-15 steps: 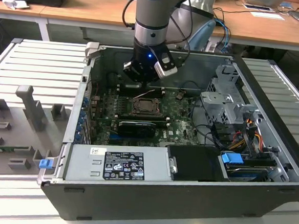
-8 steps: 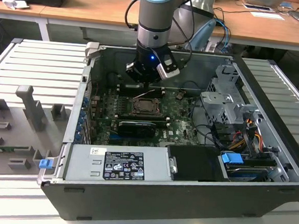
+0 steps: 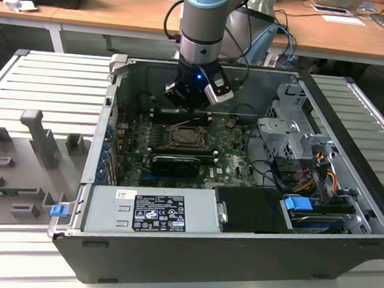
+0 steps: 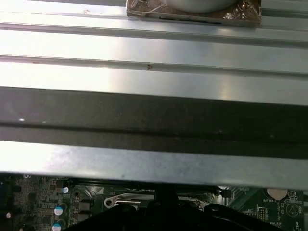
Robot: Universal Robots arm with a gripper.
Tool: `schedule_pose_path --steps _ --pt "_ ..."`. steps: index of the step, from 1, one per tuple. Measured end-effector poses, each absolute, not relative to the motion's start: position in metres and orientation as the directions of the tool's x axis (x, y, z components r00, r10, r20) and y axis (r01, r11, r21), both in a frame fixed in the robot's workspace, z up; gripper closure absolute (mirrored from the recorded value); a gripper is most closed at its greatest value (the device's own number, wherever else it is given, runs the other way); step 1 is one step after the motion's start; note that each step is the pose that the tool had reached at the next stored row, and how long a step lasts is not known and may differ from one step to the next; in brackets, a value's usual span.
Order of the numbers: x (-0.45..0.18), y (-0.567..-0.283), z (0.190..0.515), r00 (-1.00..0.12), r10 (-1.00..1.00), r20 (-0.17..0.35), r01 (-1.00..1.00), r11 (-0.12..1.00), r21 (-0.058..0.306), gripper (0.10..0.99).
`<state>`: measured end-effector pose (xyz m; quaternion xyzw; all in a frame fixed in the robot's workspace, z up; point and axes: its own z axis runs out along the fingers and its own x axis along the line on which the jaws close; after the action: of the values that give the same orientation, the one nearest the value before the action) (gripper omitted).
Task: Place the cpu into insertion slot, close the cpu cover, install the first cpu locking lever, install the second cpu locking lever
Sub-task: 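Install the first cpu locking lever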
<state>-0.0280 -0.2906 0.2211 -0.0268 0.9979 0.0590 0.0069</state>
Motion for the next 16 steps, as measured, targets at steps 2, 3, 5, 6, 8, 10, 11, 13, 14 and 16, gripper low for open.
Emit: schedule_pose_path --steps 2,3,5,6,8,10,11,13,14,16 --pt "-0.026 -0.290 0.220 -0.998 -0.053 -0.017 -0.054 0.992 0.117 0.980" --pt "-0.025 -0.290 0.219 -0.998 -0.053 -0.017 -0.054 0.992 0.117 0.980" --pt "-0.023 -0.290 0.218 -0.998 -0.053 -0.017 -0.054 0.992 0.117 0.980" --pt "-0.022 -0.290 0.217 -0.998 -0.053 -0.017 -0.054 0.992 0.117 0.980" --pt "-0.021 -0.290 0.215 -0.998 -0.053 -0.017 -0.054 0.992 0.117 0.980" --pt "-0.020 -0.290 0.214 -0.998 -0.053 -0.017 -0.054 0.992 0.117 0.980" --pt "-0.020 -0.290 0.212 -0.998 -0.053 -0.017 -0.054 0.992 0.117 0.980" --pt "-0.020 -0.290 0.210 -0.998 -0.053 -0.017 -0.054 0.992 0.117 0.980" --pt "-0.019 -0.290 0.210 -0.998 -0.053 -0.017 -0.054 0.992 0.117 0.980" --pt "-0.019 -0.290 0.208 -0.998 -0.053 -0.017 -0.054 0.992 0.117 0.980"
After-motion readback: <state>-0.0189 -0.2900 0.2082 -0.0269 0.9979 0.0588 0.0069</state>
